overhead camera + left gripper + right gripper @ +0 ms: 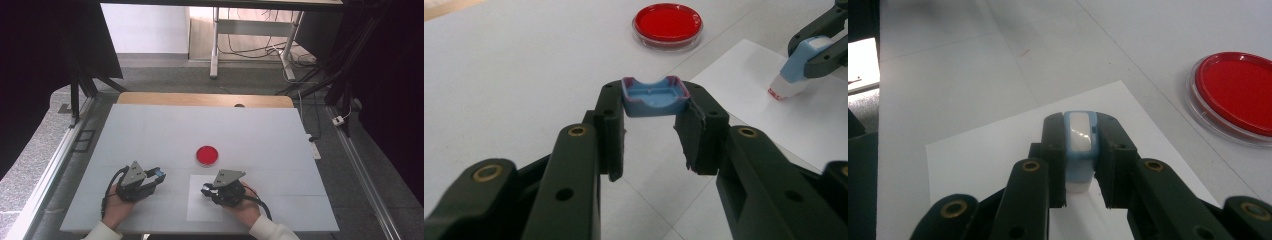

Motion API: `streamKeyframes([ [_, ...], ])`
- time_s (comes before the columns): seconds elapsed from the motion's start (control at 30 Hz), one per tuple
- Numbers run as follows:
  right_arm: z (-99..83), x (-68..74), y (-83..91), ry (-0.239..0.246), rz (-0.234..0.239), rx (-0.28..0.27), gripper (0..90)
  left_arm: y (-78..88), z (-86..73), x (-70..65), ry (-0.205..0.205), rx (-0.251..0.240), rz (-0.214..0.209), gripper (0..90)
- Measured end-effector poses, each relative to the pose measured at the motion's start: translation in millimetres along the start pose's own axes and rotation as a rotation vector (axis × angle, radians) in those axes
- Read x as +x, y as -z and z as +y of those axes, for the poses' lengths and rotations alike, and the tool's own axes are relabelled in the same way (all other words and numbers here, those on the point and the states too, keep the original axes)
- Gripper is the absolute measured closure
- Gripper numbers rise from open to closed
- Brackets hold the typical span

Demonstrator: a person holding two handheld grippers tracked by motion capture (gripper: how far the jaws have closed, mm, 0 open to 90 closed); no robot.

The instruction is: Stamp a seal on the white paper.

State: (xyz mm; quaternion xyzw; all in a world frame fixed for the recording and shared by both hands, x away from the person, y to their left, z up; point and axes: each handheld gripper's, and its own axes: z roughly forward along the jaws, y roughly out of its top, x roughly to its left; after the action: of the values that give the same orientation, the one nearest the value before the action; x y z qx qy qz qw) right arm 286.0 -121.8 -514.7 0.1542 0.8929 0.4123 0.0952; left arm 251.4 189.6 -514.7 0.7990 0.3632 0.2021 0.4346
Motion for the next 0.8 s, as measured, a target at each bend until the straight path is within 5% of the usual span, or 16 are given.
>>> streamKeyframes([
  [0.33,1.2,5.9,-0.4,0.050,-0.031,0.020,75.5,-0.4,0.3,-2.3,-0.003,0.001,-0.001,64.2],
  [0.8,-2.1,2.1,0.2,0.003,-0.014,0.003,75.6,0.0,-0.1,-1.9,0.001,0.000,0.001,64.2],
])
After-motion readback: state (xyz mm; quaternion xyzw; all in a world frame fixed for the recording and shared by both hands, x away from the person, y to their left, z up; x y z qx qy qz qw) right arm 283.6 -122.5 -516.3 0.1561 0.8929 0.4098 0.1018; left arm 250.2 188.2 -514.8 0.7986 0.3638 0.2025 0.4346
